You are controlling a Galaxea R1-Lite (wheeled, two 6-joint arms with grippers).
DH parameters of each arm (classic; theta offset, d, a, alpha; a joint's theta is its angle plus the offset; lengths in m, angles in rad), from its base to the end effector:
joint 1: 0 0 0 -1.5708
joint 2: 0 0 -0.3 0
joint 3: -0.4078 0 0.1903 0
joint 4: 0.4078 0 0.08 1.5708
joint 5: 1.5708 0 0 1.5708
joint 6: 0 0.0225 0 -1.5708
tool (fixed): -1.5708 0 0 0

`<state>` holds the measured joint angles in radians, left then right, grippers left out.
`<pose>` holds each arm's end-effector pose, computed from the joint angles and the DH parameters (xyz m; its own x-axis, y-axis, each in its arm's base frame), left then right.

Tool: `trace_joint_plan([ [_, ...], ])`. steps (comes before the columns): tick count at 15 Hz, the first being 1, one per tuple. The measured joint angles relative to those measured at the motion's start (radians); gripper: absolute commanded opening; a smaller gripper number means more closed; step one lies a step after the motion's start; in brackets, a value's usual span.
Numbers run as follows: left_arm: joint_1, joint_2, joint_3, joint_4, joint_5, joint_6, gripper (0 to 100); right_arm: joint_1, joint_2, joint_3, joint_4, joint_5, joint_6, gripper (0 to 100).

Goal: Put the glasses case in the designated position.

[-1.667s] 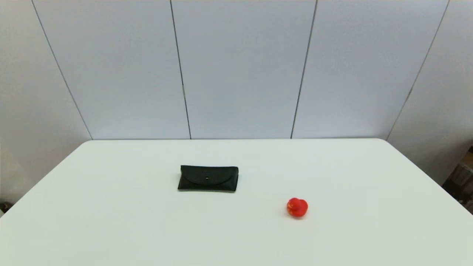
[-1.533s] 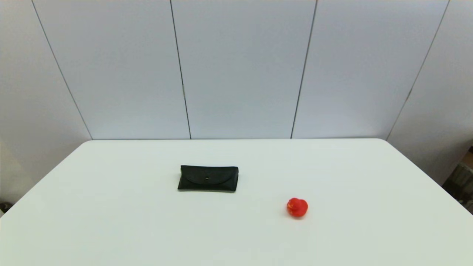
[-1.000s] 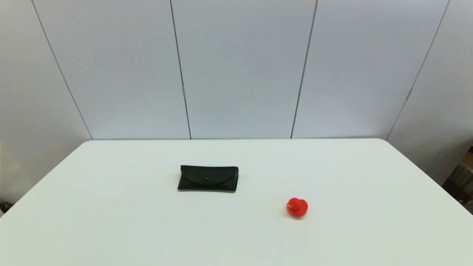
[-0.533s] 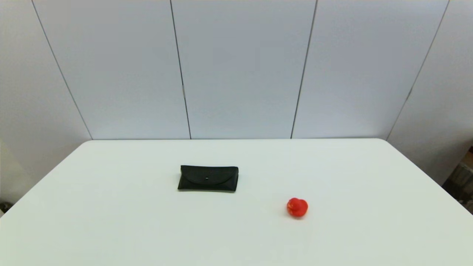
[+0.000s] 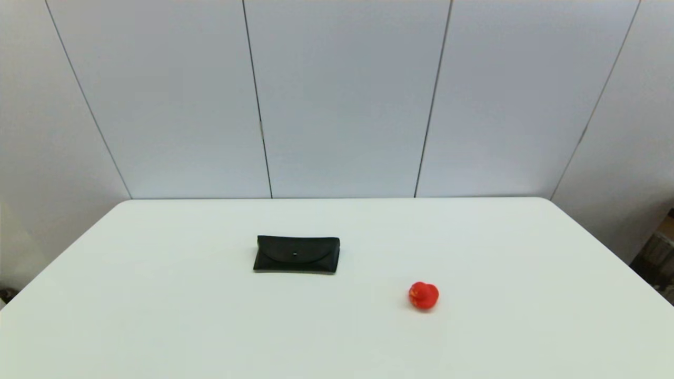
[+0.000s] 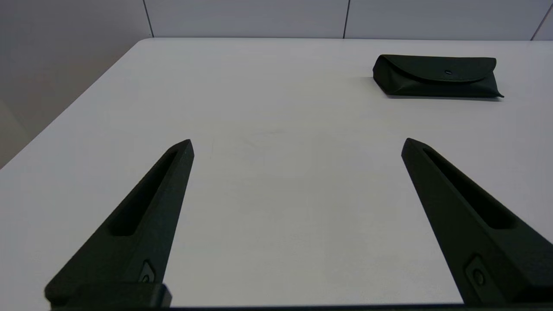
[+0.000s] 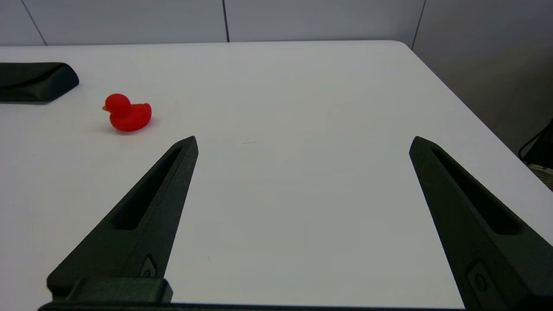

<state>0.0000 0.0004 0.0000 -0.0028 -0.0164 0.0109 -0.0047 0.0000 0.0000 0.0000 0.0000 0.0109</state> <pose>-0.0228 -0.0004 0.0758 0.9999 -0.0164 0.0024 0.0164 0.9998 0.0109 -0.0228 0.0001 0.0755 1.0000 -0.0047 0.0000 0.0047 0.9999 0.0109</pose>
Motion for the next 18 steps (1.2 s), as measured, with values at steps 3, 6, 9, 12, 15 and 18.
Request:
trace_joint_plan([
  [3,0.000,0.000,0.000,0.000,0.000,0.000,100,0.000,0.000,0.000,0.000,0.000,-0.001,100],
  [6,0.000,0.000,0.000,0.000,-0.002,0.001,100,0.000,0.000,0.000,0.000,0.000,-0.001,100],
  [9,0.000,0.000,0.000,0.000,-0.003,0.006,100,0.000,0.000,0.000,0.000,0.000,-0.001,100],
  [12,0.000,0.009,-0.002,0.003,-0.005,0.024,100,0.000,0.000,0.000,0.000,0.000,-0.001,100],
  [15,0.000,0.092,-0.101,0.002,-0.024,0.036,100,0.000,0.000,0.000,0.000,0.000,0.000,100],
  [18,-0.004,0.255,-0.294,0.001,-0.046,0.039,100,0.000,0.000,0.000,0.000,0.000,-0.001,100],
])
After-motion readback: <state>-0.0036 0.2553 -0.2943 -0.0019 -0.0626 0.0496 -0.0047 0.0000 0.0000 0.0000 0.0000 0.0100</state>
